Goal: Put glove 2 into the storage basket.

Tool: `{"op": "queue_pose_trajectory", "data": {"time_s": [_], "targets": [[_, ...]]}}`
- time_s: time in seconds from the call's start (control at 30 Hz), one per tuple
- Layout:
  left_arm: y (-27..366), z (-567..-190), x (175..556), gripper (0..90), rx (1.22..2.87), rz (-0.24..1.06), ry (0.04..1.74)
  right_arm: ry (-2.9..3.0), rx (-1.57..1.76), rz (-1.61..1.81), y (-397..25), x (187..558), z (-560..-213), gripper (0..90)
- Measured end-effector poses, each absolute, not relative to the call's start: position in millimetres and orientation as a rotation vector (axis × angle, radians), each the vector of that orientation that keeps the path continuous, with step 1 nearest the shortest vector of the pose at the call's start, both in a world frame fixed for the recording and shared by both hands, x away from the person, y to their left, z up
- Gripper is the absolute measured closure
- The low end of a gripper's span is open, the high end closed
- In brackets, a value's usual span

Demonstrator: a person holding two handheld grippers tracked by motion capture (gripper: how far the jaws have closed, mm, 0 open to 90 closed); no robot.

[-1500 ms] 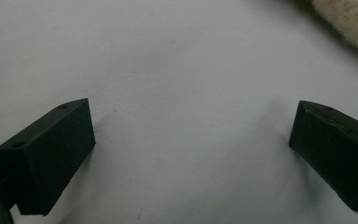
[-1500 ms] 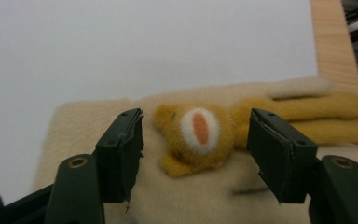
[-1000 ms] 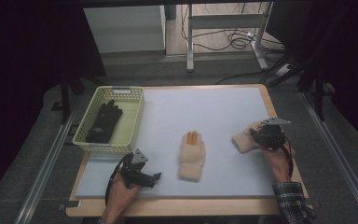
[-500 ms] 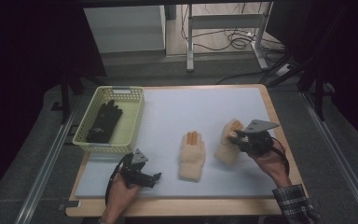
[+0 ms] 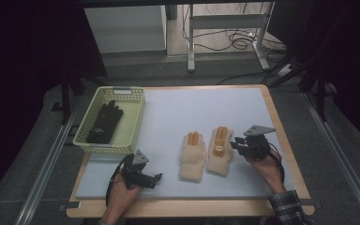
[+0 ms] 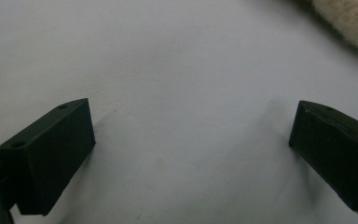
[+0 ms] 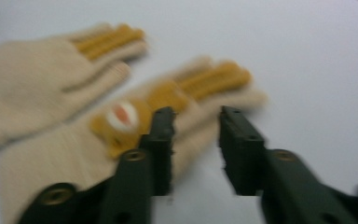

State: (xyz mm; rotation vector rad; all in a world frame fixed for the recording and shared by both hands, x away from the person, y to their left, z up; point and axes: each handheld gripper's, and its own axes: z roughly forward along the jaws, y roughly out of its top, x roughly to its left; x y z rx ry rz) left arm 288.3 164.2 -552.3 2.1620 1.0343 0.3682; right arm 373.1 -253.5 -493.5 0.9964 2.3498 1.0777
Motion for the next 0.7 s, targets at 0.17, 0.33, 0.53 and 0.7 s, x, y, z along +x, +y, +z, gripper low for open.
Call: {"op": "queue_pose_trajectory", "data": {"time_s": [0.17, 0.33, 0.53, 0.7], "targets": [[164, -552, 288, 0.2, 2.162, 0.368, 1.034, 2.359, 1.09, 1.032, -263, 372, -520, 75.7], [164, -552, 288, 0.2, 2.162, 0.368, 1.034, 2.35, 1.042, 1.055, -246, 377, -526, 73.5], [164, -552, 288, 0.2, 2.162, 0.368, 1.034, 2.263, 1.057, 1.068, -244, 386, -509, 69.6], [164, -552, 288, 0.2, 2.162, 0.369, 1.034, 2.306, 1.119, 1.033, -242, 400, -518, 64.0]]}}
